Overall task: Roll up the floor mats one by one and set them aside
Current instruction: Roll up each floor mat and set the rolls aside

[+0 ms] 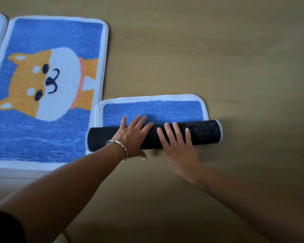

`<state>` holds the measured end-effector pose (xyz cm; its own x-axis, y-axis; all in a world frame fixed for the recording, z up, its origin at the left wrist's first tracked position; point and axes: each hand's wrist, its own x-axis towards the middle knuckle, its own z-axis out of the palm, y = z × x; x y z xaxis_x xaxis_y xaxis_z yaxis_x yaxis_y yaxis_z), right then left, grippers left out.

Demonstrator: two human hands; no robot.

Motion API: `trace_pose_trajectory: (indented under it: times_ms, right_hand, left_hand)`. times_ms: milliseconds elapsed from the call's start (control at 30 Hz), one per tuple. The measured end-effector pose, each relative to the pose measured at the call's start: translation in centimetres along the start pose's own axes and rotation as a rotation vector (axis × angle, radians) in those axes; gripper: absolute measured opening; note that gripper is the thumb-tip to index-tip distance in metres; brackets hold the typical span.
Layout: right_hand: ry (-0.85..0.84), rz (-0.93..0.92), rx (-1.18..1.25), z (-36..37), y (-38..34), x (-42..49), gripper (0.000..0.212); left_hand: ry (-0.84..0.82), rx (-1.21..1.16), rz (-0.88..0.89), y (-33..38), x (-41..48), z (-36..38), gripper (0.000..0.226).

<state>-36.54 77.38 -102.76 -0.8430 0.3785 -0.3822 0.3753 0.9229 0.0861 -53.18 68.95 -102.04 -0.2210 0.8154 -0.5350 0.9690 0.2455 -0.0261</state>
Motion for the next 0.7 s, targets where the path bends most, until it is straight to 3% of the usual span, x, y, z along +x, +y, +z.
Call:
trace_pose_trajectory:
  times_ms: [133,233,400,567,700]
  right_hand:
    - [-0.043,-0.029,0.017,-2.1,1.0,2.9,0.102]
    - [-0.179,-0.027,0.075,-3.6,2.2,6.1,0.106]
    - [-0.18,-0.017,0.112,-4.5,2.8,8.2,0.107]
    - [0.083,-0.04,-0.013,-3.6,3.0,6.7,0.096]
    - [0.013,-0.016,-0.035,-4.6,3.2,8.5,0.087]
  left_hand:
    - [0.218,0.17,-0.015,0.0,-0.8,0.4,0.134]
    - [0.373,0.158,0.006,0.9,-1.5,2.2,0.114]
    - [0.248,0.151,-0.076,0.4,0.3,0.8,0.122]
    - [0.177,0.062,-0.072,-1.7,3.5,-1.5,0.109]
    - [0.134,0.007,-0.094,-1.9,4.5,-2.1,0.094]
